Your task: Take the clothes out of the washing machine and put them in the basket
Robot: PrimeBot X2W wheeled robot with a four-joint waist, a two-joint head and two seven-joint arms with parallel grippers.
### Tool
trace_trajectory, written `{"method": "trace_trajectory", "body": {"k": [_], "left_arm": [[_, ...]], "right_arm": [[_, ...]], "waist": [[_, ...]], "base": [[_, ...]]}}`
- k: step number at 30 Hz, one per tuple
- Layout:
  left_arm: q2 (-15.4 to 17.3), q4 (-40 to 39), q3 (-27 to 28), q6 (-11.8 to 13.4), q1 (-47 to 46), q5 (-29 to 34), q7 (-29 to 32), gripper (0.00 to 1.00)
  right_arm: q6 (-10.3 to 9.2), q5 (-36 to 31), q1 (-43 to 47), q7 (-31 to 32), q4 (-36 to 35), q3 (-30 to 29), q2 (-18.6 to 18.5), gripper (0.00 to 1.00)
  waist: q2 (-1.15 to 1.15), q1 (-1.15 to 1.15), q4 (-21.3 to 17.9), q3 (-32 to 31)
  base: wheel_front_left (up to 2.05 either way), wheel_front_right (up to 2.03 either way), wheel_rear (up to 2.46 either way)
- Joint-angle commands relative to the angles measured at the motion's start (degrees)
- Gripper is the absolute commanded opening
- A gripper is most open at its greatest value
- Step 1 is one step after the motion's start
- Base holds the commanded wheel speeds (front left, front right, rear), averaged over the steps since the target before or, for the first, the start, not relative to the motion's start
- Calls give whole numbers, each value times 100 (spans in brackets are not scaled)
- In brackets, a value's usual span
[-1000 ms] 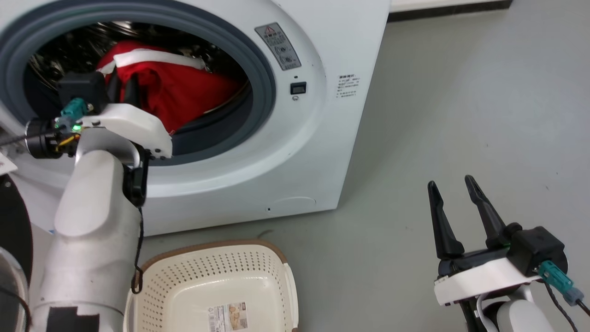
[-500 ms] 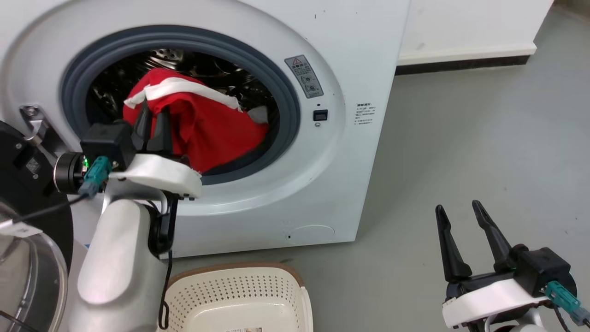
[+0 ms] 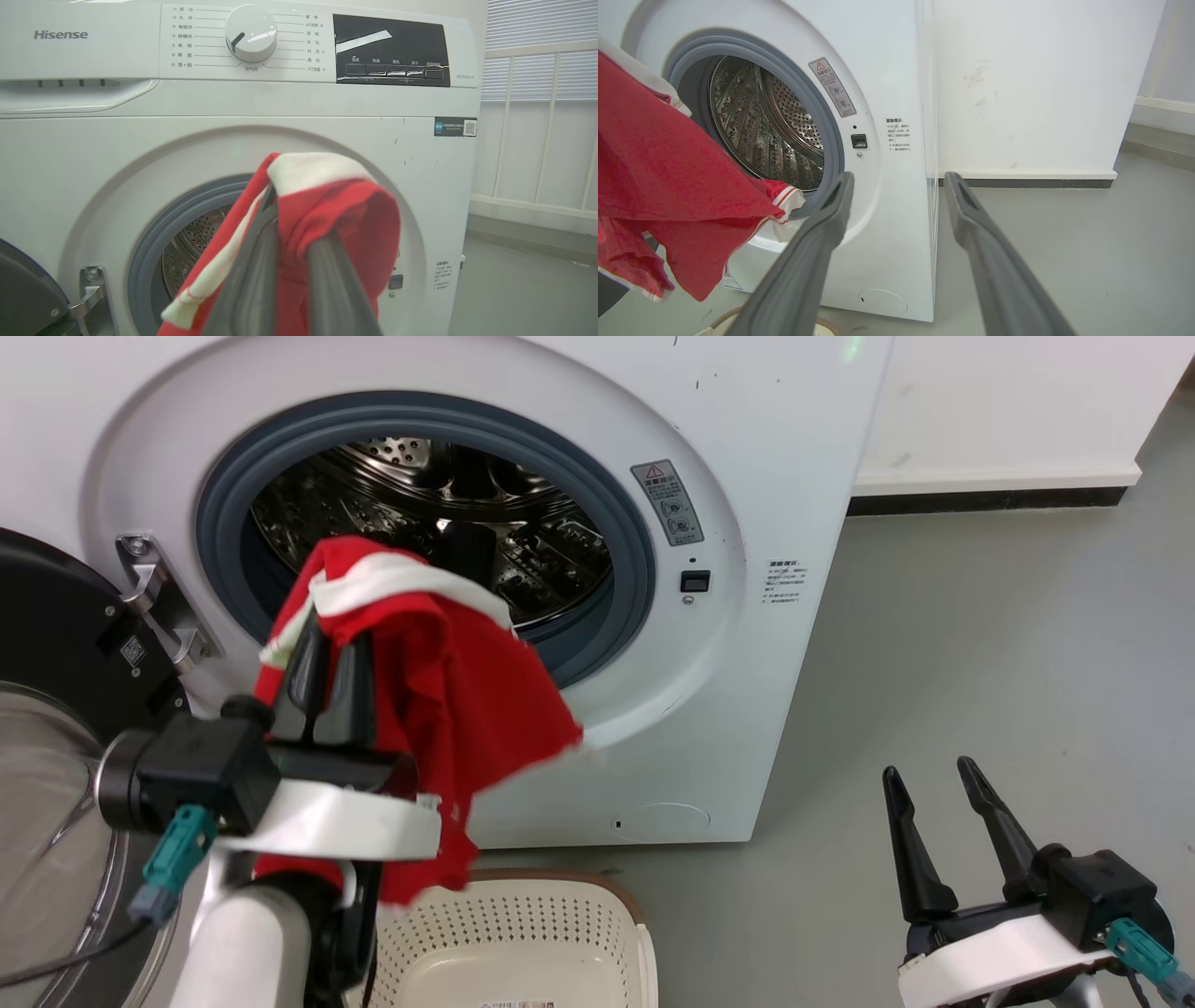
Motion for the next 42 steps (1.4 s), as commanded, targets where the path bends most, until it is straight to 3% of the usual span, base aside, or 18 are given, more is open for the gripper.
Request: {"method": "trace_trajectory", "body": {"k": [1, 9, 21, 28, 42], "left_arm": [[-9, -200, -24, 63, 227, -17, 94, 0], [-190, -453, -142, 350, 1257, -168, 457, 0], [-388, 1180, -622, 297, 1976, -421, 445, 0], [-511, 2654, -532, 296, 1414, -637, -106, 0], [-583, 5787, -434, 91, -1126, -834, -942, 0]], "right_arm": [[-2, -16, 31, 19, -42, 8, 6, 100], [-2, -13, -89, -20, -60, 13, 6, 100], [-2, -36, -284, -68, -34, 38, 6, 100], [-2, -27, -533, -98, -101, 134, 6, 100], [-2, -128, -1455, -239, -27, 366, 6, 100]], "waist": [[0, 1, 24, 25], [0, 1, 87, 224], [0, 1, 206, 595], [0, 1, 225, 1218], [0, 1, -33, 2974]], "base": [[0, 0, 0], [0, 0, 0], [0, 0, 0], [0, 0, 0], [0, 0, 0]]}}
